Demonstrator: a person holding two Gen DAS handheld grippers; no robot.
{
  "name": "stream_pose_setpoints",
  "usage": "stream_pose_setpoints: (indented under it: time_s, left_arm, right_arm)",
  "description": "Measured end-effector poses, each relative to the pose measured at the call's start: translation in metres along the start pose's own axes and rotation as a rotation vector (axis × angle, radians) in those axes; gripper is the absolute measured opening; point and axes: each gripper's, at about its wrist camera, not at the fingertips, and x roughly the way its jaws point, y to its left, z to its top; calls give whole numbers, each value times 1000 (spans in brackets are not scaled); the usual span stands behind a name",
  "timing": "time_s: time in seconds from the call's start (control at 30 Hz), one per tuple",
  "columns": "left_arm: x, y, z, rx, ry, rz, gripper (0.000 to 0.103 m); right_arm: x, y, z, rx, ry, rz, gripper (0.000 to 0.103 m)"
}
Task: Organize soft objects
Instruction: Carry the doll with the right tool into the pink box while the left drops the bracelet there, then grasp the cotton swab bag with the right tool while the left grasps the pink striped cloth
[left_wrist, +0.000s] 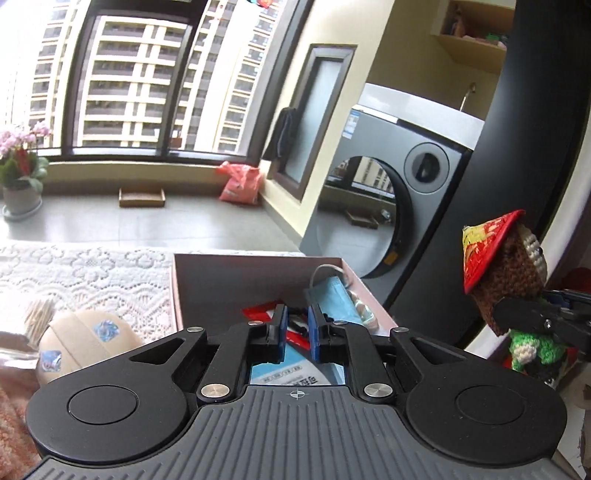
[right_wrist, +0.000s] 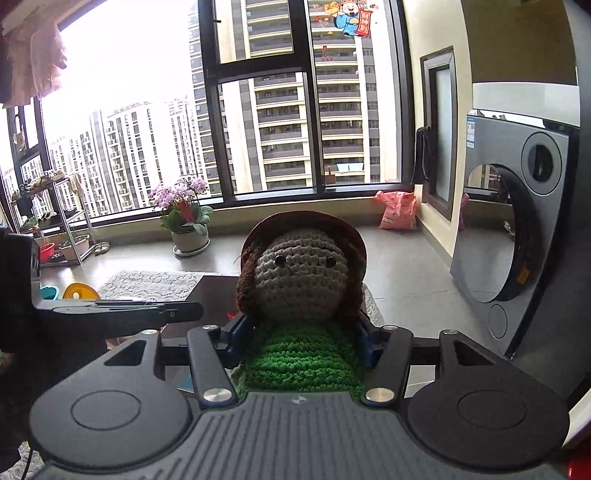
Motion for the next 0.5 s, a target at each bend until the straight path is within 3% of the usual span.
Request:
stream_pose_setpoints:
  time_s: [0.13, 0.23, 0.3, 0.4, 0.5]
  left_arm:
    - [-43, 30, -22, -31, -67, 36, 13]
    - [-71, 47, -39, -68, -58, 46, 13]
    - [-84, 59, -51, -93, -40, 49, 13]
    - [-96, 78, -69, -127, -11, 79, 13]
    - [-101, 100, -83, -201, 6, 186, 13]
  right_arm:
    - [62, 13, 21, 19, 89, 50, 56]
    - [123, 32, 27, -48, 162, 2, 56]
    - [159, 35, 24, -53, 264, -43, 57]
    - [175, 30, 13, 3, 341, -15, 60]
    - [163, 35, 2, -32, 328, -32, 73]
